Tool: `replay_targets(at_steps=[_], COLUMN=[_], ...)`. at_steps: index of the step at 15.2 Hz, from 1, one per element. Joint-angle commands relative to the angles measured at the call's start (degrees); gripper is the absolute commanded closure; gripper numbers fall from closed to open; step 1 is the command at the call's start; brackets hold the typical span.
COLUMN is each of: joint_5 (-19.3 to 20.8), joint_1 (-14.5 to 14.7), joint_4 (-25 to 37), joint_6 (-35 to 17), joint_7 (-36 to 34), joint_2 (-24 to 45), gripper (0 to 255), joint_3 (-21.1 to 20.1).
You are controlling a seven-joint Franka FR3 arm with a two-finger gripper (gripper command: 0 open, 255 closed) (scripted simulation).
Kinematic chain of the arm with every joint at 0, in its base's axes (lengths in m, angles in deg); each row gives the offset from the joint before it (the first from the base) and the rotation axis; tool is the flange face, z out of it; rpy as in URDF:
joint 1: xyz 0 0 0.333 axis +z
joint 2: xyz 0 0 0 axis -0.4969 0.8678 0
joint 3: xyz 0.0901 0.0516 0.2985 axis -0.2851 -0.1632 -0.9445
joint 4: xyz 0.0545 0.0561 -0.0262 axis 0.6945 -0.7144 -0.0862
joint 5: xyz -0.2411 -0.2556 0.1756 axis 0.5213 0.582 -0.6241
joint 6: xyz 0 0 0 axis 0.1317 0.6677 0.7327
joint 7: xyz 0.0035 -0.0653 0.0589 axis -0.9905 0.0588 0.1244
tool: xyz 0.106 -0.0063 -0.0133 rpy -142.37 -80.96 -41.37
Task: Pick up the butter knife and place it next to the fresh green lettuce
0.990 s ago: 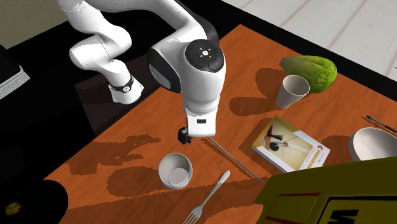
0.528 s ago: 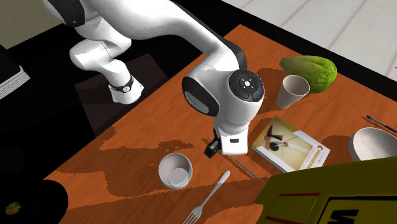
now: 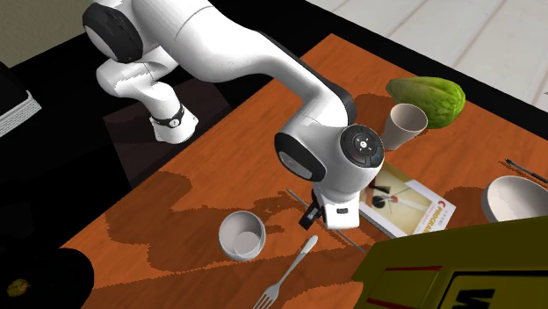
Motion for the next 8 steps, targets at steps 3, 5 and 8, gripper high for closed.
replay_targets(at_steps=[3, 5, 8], joint_5=[0.16, 0.17, 0.17], joint_1=[0.05, 0.05, 0.05], joint_4=[-1.38, -1.37, -1.37], joint_6=[-2.30, -2.30, -2.30], joint_7=[-0.14, -0.14, -0.14], joint_2=[0.90, 0.91, 0.91], gripper=[0, 0, 0], joint_3=[0.07, 0.08, 0.08])
